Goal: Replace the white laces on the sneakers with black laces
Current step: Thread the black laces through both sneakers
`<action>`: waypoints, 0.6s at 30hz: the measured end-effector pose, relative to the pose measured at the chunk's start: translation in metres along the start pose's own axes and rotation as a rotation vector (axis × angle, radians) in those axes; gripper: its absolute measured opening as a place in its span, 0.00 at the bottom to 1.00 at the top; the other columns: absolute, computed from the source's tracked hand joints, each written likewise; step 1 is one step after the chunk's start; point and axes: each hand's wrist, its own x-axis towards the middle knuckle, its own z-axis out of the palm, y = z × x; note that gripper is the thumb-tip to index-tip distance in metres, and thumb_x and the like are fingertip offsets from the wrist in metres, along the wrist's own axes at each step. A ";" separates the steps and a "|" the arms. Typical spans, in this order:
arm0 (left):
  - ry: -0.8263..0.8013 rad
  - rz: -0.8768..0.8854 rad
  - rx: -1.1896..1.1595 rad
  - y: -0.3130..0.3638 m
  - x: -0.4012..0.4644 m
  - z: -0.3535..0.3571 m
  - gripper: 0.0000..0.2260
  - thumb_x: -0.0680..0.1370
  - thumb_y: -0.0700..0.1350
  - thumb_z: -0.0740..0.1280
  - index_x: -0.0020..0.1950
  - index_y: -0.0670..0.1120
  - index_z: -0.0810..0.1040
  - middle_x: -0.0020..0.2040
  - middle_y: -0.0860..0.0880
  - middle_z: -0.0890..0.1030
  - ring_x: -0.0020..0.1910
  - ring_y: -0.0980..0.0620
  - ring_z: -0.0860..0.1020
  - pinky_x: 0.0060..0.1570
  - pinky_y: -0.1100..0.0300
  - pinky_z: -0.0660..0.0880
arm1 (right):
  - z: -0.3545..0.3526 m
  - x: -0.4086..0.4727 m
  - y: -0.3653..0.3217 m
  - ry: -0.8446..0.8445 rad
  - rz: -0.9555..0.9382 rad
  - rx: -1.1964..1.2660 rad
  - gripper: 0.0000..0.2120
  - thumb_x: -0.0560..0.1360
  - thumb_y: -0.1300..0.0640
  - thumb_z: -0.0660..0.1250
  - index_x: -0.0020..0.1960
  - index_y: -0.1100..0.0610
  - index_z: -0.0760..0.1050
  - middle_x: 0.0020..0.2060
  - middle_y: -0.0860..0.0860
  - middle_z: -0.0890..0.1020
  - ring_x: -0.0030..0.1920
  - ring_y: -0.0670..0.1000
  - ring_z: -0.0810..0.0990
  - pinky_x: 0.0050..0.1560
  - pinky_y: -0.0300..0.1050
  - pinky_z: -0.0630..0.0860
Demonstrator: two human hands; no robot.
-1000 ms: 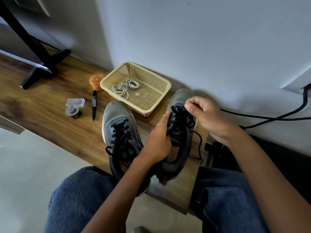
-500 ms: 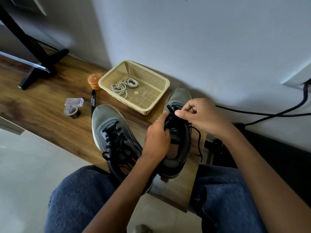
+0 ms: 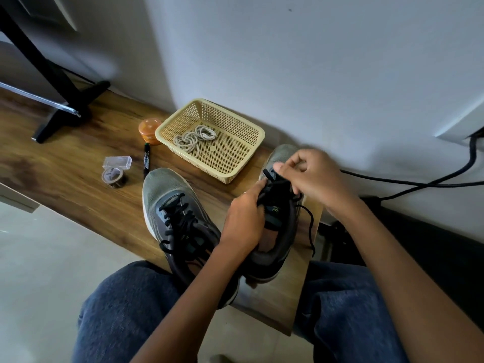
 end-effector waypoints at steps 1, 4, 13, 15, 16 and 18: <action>-0.002 0.001 0.002 -0.001 0.000 -0.001 0.27 0.76 0.33 0.59 0.74 0.50 0.68 0.62 0.45 0.80 0.62 0.46 0.77 0.62 0.53 0.73 | 0.001 0.000 0.000 -0.024 0.000 -0.173 0.13 0.73 0.44 0.69 0.36 0.51 0.76 0.25 0.45 0.77 0.32 0.45 0.75 0.49 0.48 0.71; -0.013 0.002 0.022 -0.002 -0.001 -0.001 0.27 0.77 0.33 0.59 0.75 0.50 0.67 0.60 0.44 0.81 0.58 0.45 0.78 0.58 0.49 0.74 | 0.005 -0.002 -0.004 -0.092 0.034 -0.269 0.12 0.73 0.46 0.71 0.37 0.54 0.80 0.25 0.44 0.74 0.32 0.44 0.72 0.49 0.47 0.68; 0.007 -0.030 0.020 0.003 -0.003 -0.001 0.29 0.75 0.32 0.56 0.72 0.52 0.69 0.58 0.44 0.81 0.58 0.44 0.78 0.58 0.50 0.74 | 0.007 -0.005 -0.008 -0.090 0.002 0.412 0.05 0.74 0.59 0.71 0.40 0.55 0.80 0.27 0.43 0.80 0.30 0.39 0.75 0.36 0.31 0.71; 0.001 -0.037 0.019 0.002 -0.003 -0.001 0.29 0.75 0.32 0.56 0.72 0.53 0.69 0.56 0.44 0.82 0.57 0.44 0.78 0.56 0.49 0.75 | 0.005 -0.003 -0.005 -0.121 -0.028 0.450 0.05 0.74 0.61 0.70 0.40 0.56 0.80 0.25 0.42 0.79 0.28 0.39 0.71 0.34 0.29 0.69; -0.001 -0.035 0.019 0.002 -0.003 0.000 0.29 0.75 0.32 0.55 0.72 0.53 0.69 0.56 0.44 0.82 0.56 0.44 0.78 0.56 0.49 0.75 | 0.004 -0.002 -0.004 -0.135 -0.044 0.474 0.05 0.74 0.61 0.70 0.40 0.56 0.80 0.25 0.42 0.78 0.28 0.40 0.70 0.35 0.29 0.69; 0.001 -0.034 0.024 0.002 -0.003 0.000 0.29 0.75 0.32 0.55 0.73 0.53 0.69 0.56 0.45 0.82 0.56 0.44 0.79 0.55 0.50 0.75 | 0.001 -0.002 0.000 -0.163 -0.076 0.538 0.05 0.74 0.61 0.69 0.39 0.57 0.79 0.25 0.45 0.76 0.30 0.42 0.72 0.39 0.30 0.71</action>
